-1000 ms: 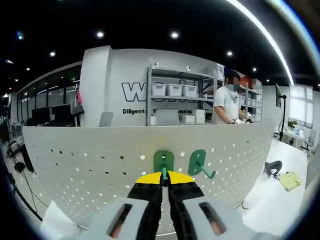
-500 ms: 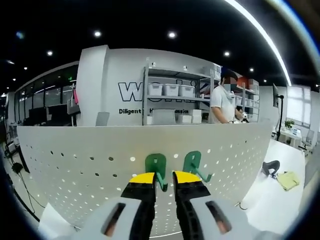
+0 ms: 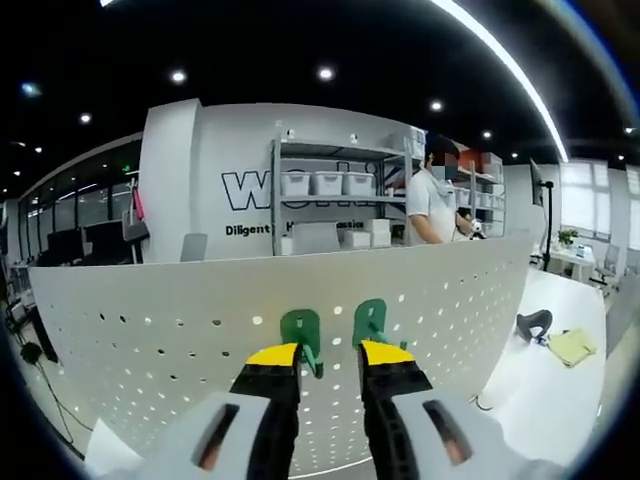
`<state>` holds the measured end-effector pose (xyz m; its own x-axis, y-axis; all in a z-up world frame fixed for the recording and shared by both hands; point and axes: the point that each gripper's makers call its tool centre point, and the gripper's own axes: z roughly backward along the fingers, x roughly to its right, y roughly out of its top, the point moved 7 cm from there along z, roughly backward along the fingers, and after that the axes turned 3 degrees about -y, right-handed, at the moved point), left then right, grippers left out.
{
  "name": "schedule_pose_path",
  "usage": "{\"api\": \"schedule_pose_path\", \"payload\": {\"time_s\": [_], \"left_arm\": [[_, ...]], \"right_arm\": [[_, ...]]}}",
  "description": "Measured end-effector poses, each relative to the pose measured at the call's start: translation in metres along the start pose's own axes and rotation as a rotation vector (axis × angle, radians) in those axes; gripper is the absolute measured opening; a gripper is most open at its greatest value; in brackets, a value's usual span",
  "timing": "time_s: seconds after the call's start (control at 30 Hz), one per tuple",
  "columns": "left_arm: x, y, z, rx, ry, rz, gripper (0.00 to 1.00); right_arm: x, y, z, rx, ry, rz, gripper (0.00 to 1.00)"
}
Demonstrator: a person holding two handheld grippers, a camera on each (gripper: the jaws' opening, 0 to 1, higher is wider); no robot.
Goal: Insert the hook assembly into the mounting plate slot until the hook locks in place.
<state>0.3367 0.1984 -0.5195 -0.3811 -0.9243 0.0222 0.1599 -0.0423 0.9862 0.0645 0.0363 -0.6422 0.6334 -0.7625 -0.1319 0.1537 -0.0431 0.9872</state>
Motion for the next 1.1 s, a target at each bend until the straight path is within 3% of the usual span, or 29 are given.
{"api": "schedule_pose_path", "payload": {"time_s": [0.73,1.1], "left_arm": [[-0.005,-0.019,0.054,-0.016,-0.06,-0.054,0.32],[-0.008,-0.038,0.075,-0.044,-0.096,-0.061,0.34]], "right_arm": [[-0.022,0.005,-0.002,-0.021,0.029,0.035,0.23],[-0.036,0.005,-0.012,-0.017,0.035,0.042,0.23]]}}
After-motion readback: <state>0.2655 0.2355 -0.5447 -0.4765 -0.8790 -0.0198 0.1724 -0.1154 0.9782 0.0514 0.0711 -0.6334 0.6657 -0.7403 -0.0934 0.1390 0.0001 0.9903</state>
